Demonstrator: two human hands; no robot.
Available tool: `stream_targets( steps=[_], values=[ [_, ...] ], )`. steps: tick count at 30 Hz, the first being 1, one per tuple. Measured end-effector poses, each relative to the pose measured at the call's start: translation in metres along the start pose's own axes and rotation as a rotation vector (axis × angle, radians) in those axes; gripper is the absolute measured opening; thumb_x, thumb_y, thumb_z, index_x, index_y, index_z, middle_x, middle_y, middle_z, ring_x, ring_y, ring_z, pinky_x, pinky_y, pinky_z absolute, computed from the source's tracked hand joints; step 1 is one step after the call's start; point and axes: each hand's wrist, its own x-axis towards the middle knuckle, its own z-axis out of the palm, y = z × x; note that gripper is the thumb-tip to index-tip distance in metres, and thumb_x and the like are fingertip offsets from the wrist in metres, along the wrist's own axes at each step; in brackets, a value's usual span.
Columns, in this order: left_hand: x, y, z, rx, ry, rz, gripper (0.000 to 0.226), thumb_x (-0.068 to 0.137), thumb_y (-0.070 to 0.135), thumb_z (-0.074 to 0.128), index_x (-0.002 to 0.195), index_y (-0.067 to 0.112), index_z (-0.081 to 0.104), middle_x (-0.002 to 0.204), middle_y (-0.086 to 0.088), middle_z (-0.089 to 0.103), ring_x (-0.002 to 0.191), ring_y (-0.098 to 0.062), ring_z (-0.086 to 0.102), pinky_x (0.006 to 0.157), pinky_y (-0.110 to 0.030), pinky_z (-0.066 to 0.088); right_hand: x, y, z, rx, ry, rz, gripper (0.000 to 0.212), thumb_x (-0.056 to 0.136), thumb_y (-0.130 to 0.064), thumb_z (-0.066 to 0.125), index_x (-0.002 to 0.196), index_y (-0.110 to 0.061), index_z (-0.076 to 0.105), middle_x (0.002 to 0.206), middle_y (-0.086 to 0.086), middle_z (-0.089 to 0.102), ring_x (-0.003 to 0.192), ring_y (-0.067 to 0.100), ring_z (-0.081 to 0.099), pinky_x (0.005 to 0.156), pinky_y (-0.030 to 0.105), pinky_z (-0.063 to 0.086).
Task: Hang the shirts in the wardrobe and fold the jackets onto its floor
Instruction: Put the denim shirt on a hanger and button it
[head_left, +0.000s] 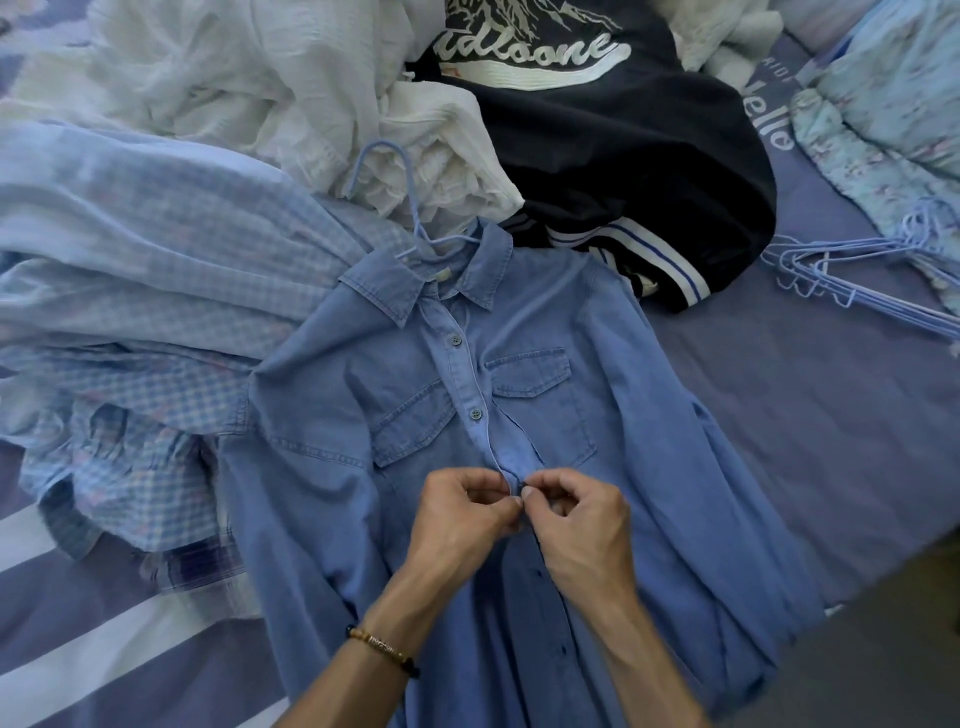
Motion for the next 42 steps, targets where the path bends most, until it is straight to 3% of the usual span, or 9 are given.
stream_targets(
  steps=[3, 7, 12, 18, 21, 28, 35, 40, 42],
  values=[
    [-0.003, 0.004, -0.002, 0.011, -0.049, -0.003, 0.028, 0.081, -0.011, 0.066, 0.07, 0.014, 0.07, 0.066, -0.004, 0.072, 0.063, -0.012, 0.069, 0.068, -0.027, 0.058, 0.002, 0.0, 0.0, -0.015, 0.011, -0.004, 0.012, 0.08, -0.004, 0.074, 0.079, -0.016, 0.076, 0.063, -0.013, 0.068, 0.062, 0.001, 0.063, 0.058, 0.012, 0.049],
    [-0.001, 0.005, -0.006, -0.099, -0.1, -0.04, 0.022, 0.09, -0.01, 0.06, 0.075, 0.004, 0.067, 0.065, -0.006, 0.071, 0.064, -0.015, 0.072, 0.061, -0.019, 0.056, 0.005, 0.002, -0.001, 0.011, -0.035, 0.01, 0.024, 0.081, -0.005, 0.073, 0.074, -0.028, 0.072, 0.07, -0.009, 0.072, 0.069, 0.008, 0.068, 0.068, 0.025, 0.056],
    [0.002, 0.005, -0.004, -0.142, -0.093, -0.064, 0.013, 0.091, -0.004, 0.063, 0.079, -0.003, 0.067, 0.068, -0.012, 0.07, 0.062, -0.015, 0.07, 0.063, -0.023, 0.059, 0.0, 0.003, -0.002, 0.012, -0.062, -0.035, 0.027, 0.082, 0.002, 0.064, 0.08, -0.025, 0.07, 0.065, -0.013, 0.067, 0.062, 0.004, 0.063, 0.059, 0.014, 0.049],
    [0.005, 0.002, -0.005, -0.073, -0.116, -0.059, 0.012, 0.091, 0.003, 0.065, 0.081, 0.001, 0.069, 0.065, -0.002, 0.07, 0.064, -0.007, 0.066, 0.066, -0.024, 0.059, -0.003, 0.01, 0.006, -0.219, 0.041, -0.36, 0.005, 0.077, -0.013, 0.067, 0.081, -0.017, 0.067, 0.068, -0.022, 0.048, 0.059, -0.003, 0.049, 0.057, 0.009, 0.038],
    [0.007, 0.001, -0.006, -0.056, -0.115, -0.057, 0.012, 0.092, 0.004, 0.065, 0.083, -0.003, 0.07, 0.065, -0.002, 0.071, 0.066, -0.008, 0.068, 0.072, -0.028, 0.061, -0.002, 0.014, 0.013, -0.279, 0.075, -0.39, 0.007, 0.078, -0.01, 0.062, 0.079, -0.015, 0.066, 0.074, -0.014, 0.055, 0.063, 0.005, 0.052, 0.058, 0.022, 0.045],
    [0.009, -0.004, -0.008, 0.004, -0.143, 0.046, 0.012, 0.091, 0.002, 0.065, 0.08, 0.0, 0.068, 0.07, -0.007, 0.07, 0.069, -0.014, 0.068, 0.069, -0.028, 0.059, -0.004, 0.009, 0.009, -0.083, 0.063, -0.124, 0.017, 0.081, -0.001, 0.067, 0.078, -0.016, 0.072, 0.073, -0.01, 0.067, 0.072, 0.005, 0.062, 0.066, 0.018, 0.05],
    [0.01, -0.01, -0.012, 0.316, -0.147, 0.266, 0.015, 0.085, 0.009, 0.072, 0.072, 0.015, 0.07, 0.063, 0.007, 0.066, 0.062, -0.006, 0.06, 0.067, -0.032, 0.055, 0.005, 0.013, 0.002, 0.182, 0.035, 0.246, 0.016, 0.086, -0.004, 0.068, 0.08, -0.015, 0.057, 0.06, -0.001, 0.062, 0.045, 0.001, 0.051, 0.047, 0.012, 0.041],
    [0.01, -0.016, -0.012, 0.115, -0.048, 0.081, 0.013, 0.091, 0.008, 0.066, 0.078, 0.011, 0.067, 0.064, 0.001, 0.065, 0.059, -0.008, 0.06, 0.054, -0.02, 0.049, -0.018, 0.028, 0.013, 0.168, -0.08, 0.242, 0.014, 0.092, -0.022, 0.065, 0.082, -0.013, 0.06, 0.065, 0.003, 0.065, 0.053, 0.004, 0.048, 0.052, 0.023, 0.04],
    [0.014, -0.022, -0.009, 0.077, 0.004, -0.006, 0.013, 0.093, 0.01, 0.064, 0.081, 0.01, 0.065, 0.063, 0.003, 0.065, 0.055, -0.005, 0.061, 0.052, -0.02, 0.049, -0.034, 0.038, 0.015, 0.017, -0.166, 0.147, 0.017, 0.09, -0.025, 0.065, 0.079, -0.012, 0.059, 0.064, 0.004, 0.061, 0.054, 0.005, 0.046, 0.052, 0.026, 0.039]
  ],
)
